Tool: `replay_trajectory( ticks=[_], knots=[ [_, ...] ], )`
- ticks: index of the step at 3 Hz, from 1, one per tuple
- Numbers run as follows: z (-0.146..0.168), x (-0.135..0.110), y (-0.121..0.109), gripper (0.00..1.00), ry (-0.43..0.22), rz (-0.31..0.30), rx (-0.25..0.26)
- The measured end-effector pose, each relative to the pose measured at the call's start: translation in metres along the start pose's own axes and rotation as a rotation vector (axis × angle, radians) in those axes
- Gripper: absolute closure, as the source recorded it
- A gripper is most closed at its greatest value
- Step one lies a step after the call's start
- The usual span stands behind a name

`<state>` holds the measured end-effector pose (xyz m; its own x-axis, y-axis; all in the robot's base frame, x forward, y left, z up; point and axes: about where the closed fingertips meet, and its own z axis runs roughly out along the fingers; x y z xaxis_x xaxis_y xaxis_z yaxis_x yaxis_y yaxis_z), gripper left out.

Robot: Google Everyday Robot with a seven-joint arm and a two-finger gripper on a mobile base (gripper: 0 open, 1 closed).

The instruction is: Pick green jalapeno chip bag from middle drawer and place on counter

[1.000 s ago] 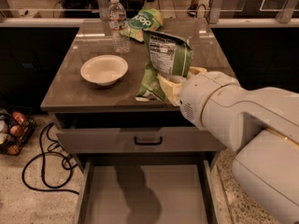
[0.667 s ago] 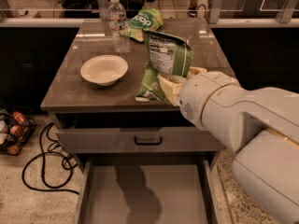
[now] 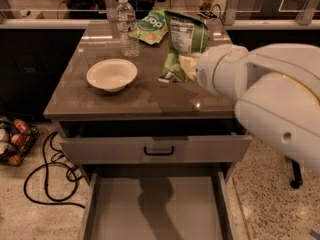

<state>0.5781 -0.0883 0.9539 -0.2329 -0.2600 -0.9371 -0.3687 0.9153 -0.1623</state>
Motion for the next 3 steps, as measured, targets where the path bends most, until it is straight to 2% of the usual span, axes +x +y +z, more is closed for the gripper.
replay_trajectory(
  ticks=[1,2,3],
  knots=[
    [0.052,-0.011,-0.022,1.0,0.053,-0.018,0.025],
    [0.08,-0.02,-0.039,1.0,0.091,-0.025,0.043],
    [0.095,-0.027,-0.055,1.0,0.113,-0.007,0.034]
  ],
)
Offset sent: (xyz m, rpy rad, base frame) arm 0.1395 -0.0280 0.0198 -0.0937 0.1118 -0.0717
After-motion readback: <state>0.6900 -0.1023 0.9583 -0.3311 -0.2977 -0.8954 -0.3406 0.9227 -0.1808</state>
